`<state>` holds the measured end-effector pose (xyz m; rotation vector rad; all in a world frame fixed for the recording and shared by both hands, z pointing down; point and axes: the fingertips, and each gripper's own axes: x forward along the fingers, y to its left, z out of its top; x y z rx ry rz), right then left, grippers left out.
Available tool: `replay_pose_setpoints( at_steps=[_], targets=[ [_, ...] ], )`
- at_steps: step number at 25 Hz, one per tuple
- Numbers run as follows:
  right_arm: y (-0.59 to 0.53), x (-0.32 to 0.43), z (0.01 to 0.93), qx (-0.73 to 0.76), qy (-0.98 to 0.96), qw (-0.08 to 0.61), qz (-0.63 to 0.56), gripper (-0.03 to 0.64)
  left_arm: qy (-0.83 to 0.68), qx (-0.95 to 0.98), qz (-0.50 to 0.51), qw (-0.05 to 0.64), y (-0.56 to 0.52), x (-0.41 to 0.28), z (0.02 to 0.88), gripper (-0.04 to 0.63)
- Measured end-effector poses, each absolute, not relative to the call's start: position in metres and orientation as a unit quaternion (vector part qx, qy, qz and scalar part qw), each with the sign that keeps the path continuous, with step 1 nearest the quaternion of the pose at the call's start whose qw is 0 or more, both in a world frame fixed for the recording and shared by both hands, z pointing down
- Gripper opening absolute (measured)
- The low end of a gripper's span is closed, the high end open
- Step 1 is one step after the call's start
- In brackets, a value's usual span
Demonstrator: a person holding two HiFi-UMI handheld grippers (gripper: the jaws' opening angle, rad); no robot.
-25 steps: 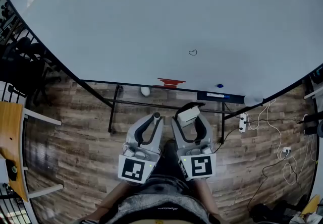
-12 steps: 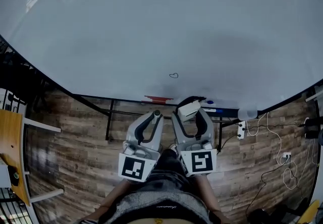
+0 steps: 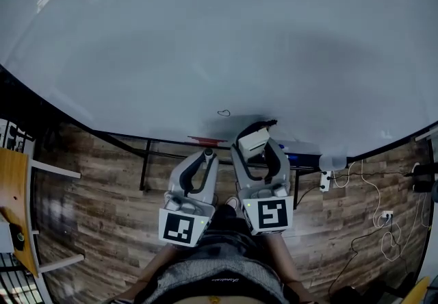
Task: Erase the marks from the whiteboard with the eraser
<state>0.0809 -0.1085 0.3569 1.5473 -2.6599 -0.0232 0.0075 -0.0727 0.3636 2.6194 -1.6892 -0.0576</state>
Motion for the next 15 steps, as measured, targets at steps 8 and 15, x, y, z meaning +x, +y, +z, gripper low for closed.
replay_pose_setpoints(
  at_steps=[8, 15],
  targets=[
    [-0.130, 0.070, 0.350, 0.517, -0.855, 0.038, -0.020, 0.259, -0.524, 0.851, -0.021, 0.011, -0.092, -0.008, 0.363, 0.071],
    [-0.140, 0.052, 0.341, 0.546, -0.837, 0.026, -0.023, 0.259, -0.497, 0.868, -0.017, 0.008, -0.108, -0.032, 0.360, 0.071]
  ],
)
